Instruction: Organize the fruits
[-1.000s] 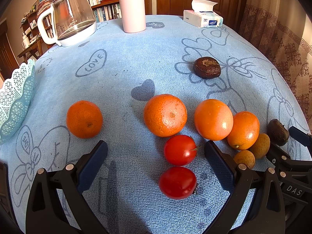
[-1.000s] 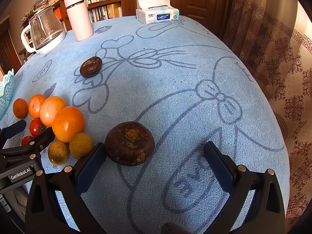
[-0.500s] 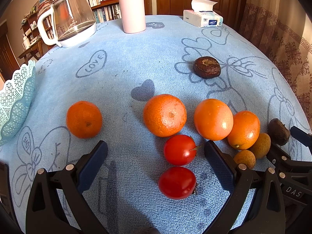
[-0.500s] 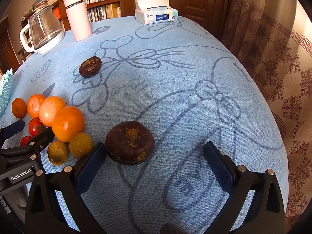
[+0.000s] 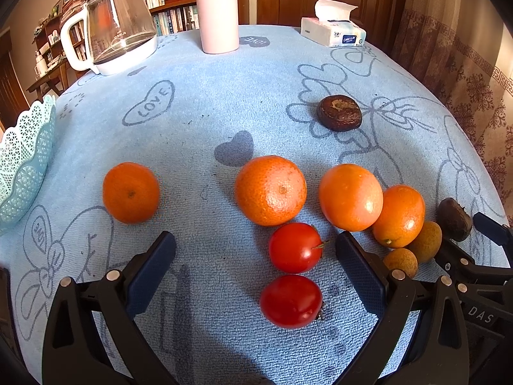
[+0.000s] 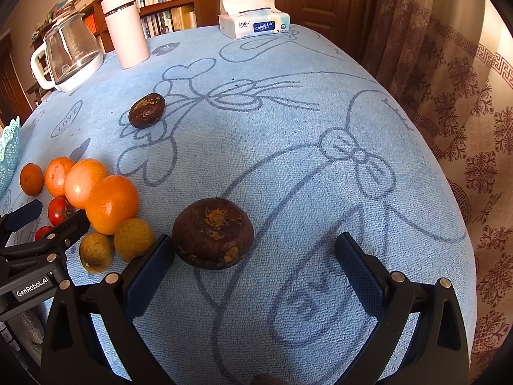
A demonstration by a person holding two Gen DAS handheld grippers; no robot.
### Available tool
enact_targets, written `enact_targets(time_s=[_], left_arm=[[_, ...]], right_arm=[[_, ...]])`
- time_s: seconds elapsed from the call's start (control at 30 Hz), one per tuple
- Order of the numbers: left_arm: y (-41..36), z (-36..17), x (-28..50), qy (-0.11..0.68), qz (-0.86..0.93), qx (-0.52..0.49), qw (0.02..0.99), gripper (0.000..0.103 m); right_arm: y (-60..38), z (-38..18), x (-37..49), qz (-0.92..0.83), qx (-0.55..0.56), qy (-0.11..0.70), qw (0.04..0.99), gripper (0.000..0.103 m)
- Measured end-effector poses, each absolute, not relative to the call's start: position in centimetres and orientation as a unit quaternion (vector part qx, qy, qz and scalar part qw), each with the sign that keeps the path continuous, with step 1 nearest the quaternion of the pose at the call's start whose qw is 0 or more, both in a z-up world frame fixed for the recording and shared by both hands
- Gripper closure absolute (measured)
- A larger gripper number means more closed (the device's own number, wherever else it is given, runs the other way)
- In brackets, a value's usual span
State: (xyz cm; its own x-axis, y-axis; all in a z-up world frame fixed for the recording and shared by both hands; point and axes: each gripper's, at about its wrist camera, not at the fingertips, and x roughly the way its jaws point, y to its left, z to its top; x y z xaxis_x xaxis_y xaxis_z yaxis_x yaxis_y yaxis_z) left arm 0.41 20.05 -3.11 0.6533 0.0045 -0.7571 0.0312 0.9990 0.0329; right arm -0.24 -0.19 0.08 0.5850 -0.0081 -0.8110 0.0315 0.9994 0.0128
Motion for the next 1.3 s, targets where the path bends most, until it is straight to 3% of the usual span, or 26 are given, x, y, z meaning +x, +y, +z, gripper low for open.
enact_targets(time_s=[0.87, 1.3], left_arm=[[20.9, -1.5, -1.4, 0.371, -0.035, 0.002, 0.928, 0.002], [21.5, 0.5, -3.6, 0.312, -0.005, 0.038, 0.949, 0.002]], right_arm=[[0.2, 0.2, -0.6, 0.001, -0.007, 0.461, 0.888, 0.005], [-0.7, 3.7, -3.6, 0.03, 0.045, 0.36, 0.931, 0.005]])
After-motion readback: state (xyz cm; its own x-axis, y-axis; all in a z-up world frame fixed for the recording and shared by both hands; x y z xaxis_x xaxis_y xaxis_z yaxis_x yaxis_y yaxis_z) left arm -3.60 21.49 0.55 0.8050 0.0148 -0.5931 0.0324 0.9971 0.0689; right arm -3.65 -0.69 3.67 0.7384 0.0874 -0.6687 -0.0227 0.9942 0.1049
